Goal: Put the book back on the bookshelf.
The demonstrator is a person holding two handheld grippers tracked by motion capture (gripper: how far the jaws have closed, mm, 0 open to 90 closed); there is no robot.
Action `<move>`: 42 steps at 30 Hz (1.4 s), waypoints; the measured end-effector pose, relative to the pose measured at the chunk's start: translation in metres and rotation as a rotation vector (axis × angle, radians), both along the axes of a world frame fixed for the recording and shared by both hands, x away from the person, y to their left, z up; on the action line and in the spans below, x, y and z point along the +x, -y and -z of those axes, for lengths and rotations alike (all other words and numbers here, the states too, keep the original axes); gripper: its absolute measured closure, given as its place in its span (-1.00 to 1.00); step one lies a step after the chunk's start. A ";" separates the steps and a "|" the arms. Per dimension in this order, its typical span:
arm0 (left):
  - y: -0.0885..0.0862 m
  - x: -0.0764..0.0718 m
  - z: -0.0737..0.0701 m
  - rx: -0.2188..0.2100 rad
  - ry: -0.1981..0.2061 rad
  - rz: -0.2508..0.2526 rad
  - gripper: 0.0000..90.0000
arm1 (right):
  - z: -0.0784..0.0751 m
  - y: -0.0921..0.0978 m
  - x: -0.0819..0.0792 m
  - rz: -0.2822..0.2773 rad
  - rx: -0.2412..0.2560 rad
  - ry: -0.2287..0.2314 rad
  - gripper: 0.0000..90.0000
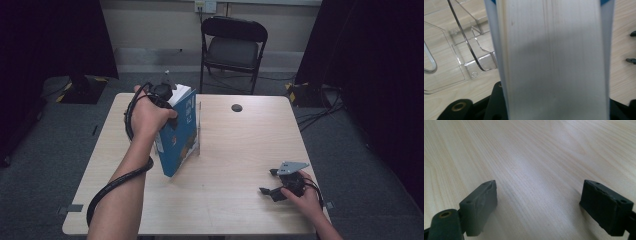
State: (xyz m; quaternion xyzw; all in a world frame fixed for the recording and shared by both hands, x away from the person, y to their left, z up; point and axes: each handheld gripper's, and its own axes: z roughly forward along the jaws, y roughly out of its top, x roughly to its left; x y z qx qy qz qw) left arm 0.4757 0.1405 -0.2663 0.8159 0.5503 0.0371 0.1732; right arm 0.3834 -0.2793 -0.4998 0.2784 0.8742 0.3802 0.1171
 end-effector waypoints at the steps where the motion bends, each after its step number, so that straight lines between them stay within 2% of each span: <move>1: 0.001 0.001 0.000 0.002 -0.003 -0.002 0.38 | 0.000 0.000 0.000 0.003 -0.005 0.002 -0.71; 32: 0.010 0.021 0.002 0.016 0.004 -0.019 0.37 | 0.000 0.000 0.000 0.000 0.000 0.002 -0.71; 42: 0.014 0.026 0.005 0.017 0.003 -0.048 0.37 | 0.000 0.000 0.000 0.001 -0.004 0.002 -0.71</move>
